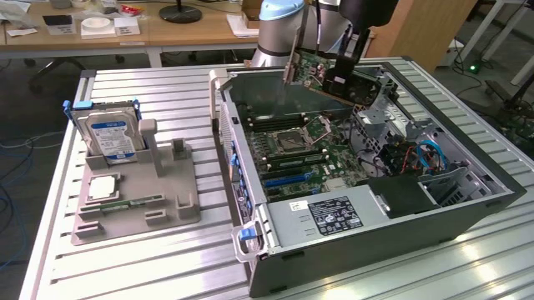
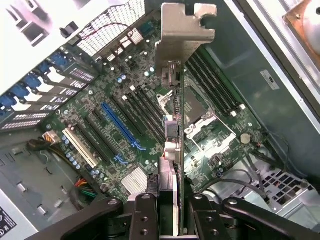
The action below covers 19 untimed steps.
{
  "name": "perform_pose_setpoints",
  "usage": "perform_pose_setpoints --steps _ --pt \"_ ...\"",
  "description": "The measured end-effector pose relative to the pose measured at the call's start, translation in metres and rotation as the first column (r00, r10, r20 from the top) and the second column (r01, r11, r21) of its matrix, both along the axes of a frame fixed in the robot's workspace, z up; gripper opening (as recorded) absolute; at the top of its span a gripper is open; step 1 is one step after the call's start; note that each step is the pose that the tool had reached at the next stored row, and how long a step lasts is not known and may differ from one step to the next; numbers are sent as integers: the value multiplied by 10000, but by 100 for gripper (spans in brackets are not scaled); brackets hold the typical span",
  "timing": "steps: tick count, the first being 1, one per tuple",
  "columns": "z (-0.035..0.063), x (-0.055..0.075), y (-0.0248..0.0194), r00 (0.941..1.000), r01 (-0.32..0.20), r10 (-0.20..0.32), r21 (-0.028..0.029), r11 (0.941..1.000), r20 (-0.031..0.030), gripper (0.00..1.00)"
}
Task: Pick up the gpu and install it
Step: 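Insert the gpu into the slot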
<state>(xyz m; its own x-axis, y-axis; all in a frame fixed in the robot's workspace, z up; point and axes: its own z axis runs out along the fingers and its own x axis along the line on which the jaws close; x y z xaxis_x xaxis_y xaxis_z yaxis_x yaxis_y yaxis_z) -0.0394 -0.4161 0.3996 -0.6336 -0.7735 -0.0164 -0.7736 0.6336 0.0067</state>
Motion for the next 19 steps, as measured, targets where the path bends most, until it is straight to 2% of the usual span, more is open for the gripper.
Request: perform_pose_setpoints --steps 13,19 --pt "-3 0 -2 9960 -894 894 -1 9960 0 28" --pt "-5 0 -3 9904 -1382 1382 0 9904 0 28"
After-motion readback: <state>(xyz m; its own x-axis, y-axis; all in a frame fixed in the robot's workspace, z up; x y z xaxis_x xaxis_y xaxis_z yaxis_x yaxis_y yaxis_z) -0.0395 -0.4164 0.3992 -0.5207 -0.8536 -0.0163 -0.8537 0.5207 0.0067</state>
